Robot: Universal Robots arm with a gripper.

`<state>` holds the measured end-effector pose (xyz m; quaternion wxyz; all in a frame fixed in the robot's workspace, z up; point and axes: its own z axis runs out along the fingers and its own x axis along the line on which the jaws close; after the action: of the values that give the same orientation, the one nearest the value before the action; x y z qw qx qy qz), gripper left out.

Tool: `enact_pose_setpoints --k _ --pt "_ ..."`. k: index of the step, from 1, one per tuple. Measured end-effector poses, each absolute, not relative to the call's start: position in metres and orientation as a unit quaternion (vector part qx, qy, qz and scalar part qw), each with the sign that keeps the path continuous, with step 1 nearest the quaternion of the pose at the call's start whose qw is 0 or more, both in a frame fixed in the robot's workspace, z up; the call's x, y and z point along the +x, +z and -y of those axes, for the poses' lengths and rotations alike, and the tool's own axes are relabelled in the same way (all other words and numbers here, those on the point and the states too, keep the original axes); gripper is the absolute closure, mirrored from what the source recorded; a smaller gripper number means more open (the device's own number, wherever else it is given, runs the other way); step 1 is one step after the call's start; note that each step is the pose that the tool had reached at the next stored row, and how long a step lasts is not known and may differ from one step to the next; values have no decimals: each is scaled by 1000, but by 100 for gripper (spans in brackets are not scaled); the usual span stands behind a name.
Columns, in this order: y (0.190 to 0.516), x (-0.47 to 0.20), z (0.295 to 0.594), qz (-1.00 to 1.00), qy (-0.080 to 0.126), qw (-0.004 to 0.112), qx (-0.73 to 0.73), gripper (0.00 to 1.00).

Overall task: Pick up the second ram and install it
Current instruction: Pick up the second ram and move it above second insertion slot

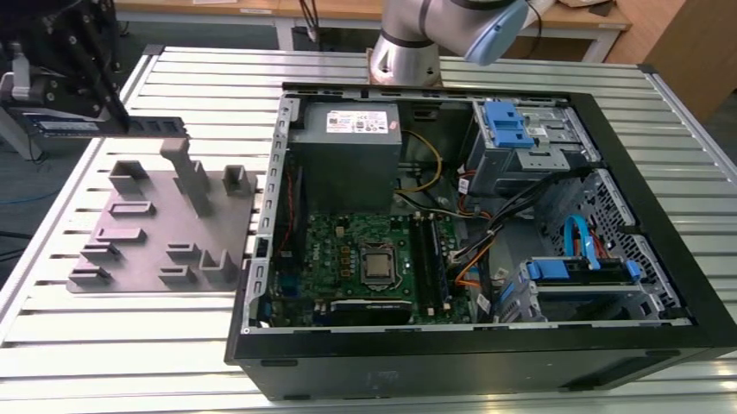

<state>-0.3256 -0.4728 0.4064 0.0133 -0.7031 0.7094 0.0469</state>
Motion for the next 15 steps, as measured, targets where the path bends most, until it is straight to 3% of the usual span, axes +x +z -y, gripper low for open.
enact_pose_setpoints --k 15 --pt "407 -279 473 -709 49 11 -703 86"
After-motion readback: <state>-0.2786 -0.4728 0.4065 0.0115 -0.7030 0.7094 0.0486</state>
